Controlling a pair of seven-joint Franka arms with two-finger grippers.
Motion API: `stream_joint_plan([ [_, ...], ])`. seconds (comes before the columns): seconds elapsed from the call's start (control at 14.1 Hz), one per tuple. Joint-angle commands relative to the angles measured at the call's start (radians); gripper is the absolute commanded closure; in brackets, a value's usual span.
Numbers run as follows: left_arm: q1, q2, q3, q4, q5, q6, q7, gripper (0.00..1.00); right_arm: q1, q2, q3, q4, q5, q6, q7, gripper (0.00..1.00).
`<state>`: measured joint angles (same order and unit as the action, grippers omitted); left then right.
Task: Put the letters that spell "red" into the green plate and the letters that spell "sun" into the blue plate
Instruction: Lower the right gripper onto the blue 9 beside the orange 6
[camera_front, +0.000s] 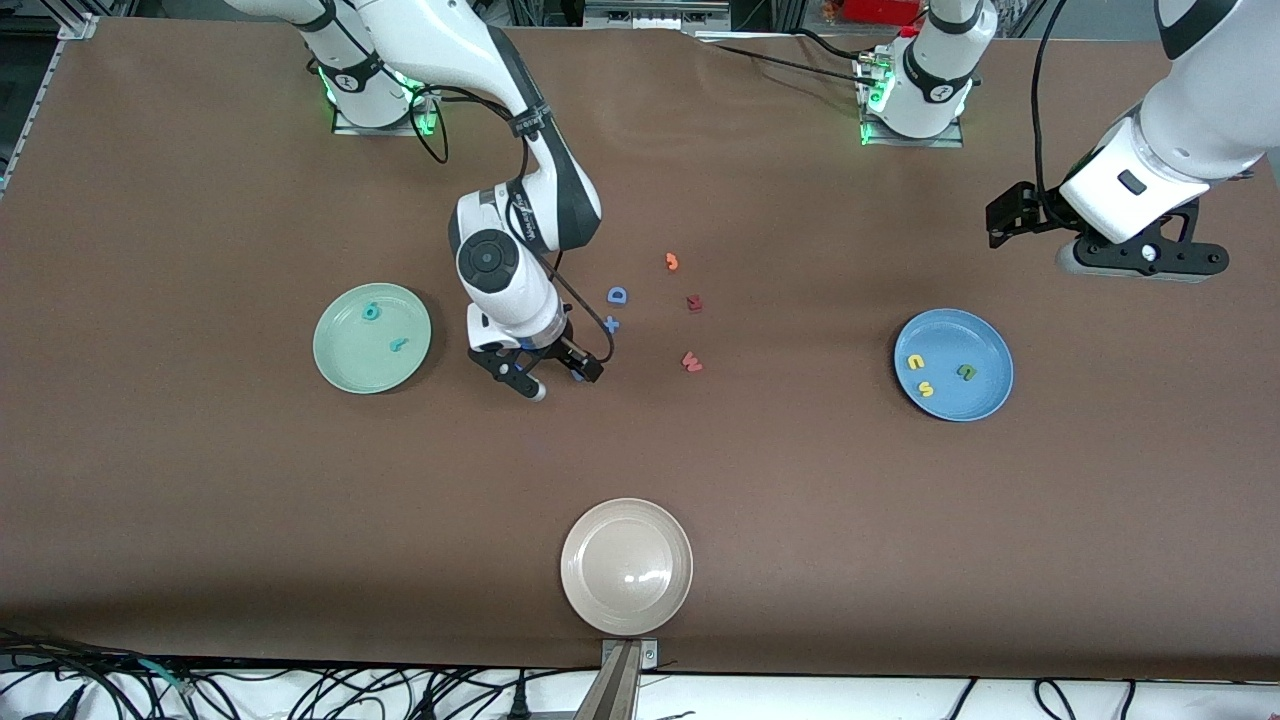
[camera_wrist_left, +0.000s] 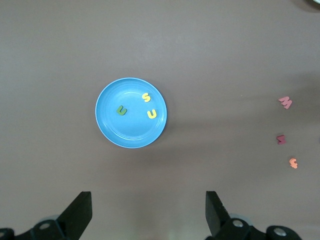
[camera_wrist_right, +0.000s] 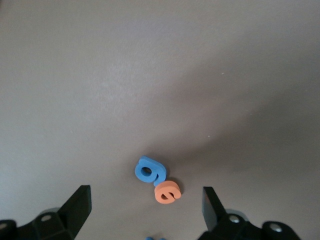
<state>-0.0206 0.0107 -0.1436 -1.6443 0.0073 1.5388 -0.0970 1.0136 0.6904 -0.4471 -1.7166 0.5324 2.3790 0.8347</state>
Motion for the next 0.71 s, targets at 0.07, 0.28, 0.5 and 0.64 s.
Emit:
stream_joint_plan([
  [0.07,-0.004,0.015,0.004,0.034,-0.026,-0.023,-0.007,0.0,0.023,0.006,-0.012,-0.023,-0.023,0.022,-0.12,0.02],
  [0.28,-0.004,0.015,0.004,0.034,-0.026,-0.023,-0.007,0.0,0.042,0.006,-0.009,-0.109,-0.038,0.175,-0.221,0.02],
  [0.5,-0.004,0.015,0.004,0.034,-0.026,-0.023,-0.007,0.0,0.074,0.006,-0.005,-0.132,-0.035,0.227,-0.201,0.02],
  [0.64,-0.004,0.015,0.004,0.034,-0.027,-0.025,-0.007,0.0,0.092,0.004,-0.007,-0.132,-0.037,0.226,-0.167,0.02],
])
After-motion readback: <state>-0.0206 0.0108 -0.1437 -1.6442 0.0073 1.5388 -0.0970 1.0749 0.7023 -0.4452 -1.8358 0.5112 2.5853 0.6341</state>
